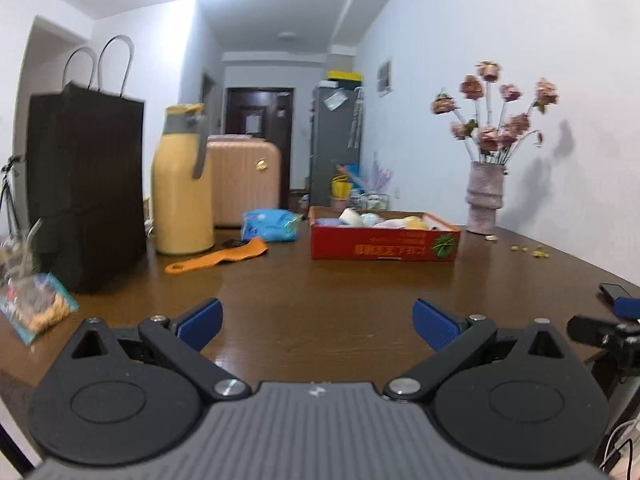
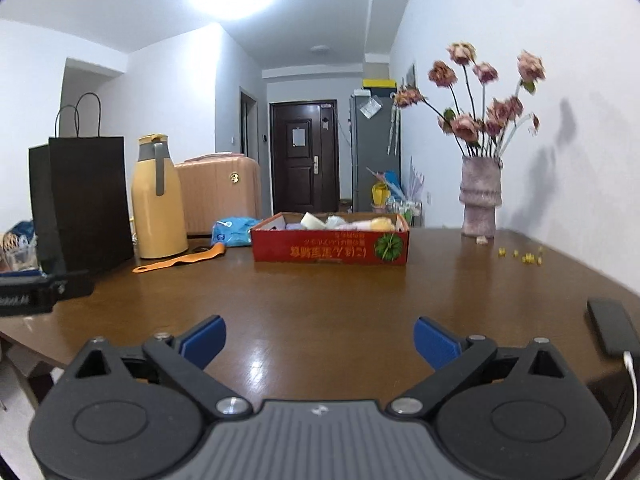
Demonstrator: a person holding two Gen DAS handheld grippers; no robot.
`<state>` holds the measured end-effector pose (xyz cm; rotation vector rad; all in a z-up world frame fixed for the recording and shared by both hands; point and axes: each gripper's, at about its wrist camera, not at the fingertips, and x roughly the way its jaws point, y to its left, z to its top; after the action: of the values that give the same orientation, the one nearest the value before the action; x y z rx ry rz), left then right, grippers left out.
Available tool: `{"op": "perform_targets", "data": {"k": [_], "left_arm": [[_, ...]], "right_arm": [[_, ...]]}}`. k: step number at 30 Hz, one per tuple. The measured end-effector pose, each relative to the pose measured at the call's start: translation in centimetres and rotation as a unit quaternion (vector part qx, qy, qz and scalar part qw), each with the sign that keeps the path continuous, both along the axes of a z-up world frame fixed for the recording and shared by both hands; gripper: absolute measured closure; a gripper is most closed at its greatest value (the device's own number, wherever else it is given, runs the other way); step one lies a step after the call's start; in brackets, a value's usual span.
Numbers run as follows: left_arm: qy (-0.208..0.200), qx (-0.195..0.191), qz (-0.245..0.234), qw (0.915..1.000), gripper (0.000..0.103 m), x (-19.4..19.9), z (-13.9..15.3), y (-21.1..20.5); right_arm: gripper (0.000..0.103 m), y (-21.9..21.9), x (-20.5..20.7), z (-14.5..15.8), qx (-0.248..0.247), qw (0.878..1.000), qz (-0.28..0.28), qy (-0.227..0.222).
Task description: Organize soft objects
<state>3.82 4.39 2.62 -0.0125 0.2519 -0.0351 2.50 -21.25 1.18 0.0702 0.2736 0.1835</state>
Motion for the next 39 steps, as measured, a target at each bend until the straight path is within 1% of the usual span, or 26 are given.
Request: {"op": "perform_targets", "data": {"k": [2,4,6,9,12,17,26,39], "left_arm": [[-0.014,0.009,0.008,0.9998,0.000,-0.1,0.5,-0.2],[-0.021,-0.001,0.012,0.9997,0.000,-0.3,0.8,-0.1],[-0.018,-0.008,0.004,0.9998,0.000,-0.2,1.0,-0.1],[-0.023,-0.001,0.002,0.9997,0.000,-0.4,1.2,-0.4],[-0.022,-0.008,-0.003,0.9997,0.000,-0.5,1.3,-0.3],[-0.025,-0.004,-0.005,0.9997,0.000,-0.6,1.3,-0.2],[-0.021,0.004,-0.005,0.9998,0.000,-0.5,1.1,-0.2],[-0.020,0.004,-0.010,0.9997,0.000,-0.4,1.1,-0.2]], "right_arm": [[0.002,0.0,0.1,0.2,0.002,1.000,-0.005,-0.008],[0.002,0.1,0.1,0.4,0.004,1.000,-0.015,-0.010],[0.002,0.0,0.1,0.4,0.002,1.000,-0.008,-0.008],[0.002,0.3,0.5,0.6,-0.009,1.000,0.000,-0.002],[0.002,0.4,0.5,0.8,-0.005,1.000,0.007,-0.003],[0.001,0.6,0.4,0.8,-0.007,1.000,0.000,-0.013],[0.001,0.7,0.5,0.5,-0.003,1.000,0.001,-0.009],[0.001,0.9,0.5,0.4,-0.005,1.000,0.000,-0.009]]}}
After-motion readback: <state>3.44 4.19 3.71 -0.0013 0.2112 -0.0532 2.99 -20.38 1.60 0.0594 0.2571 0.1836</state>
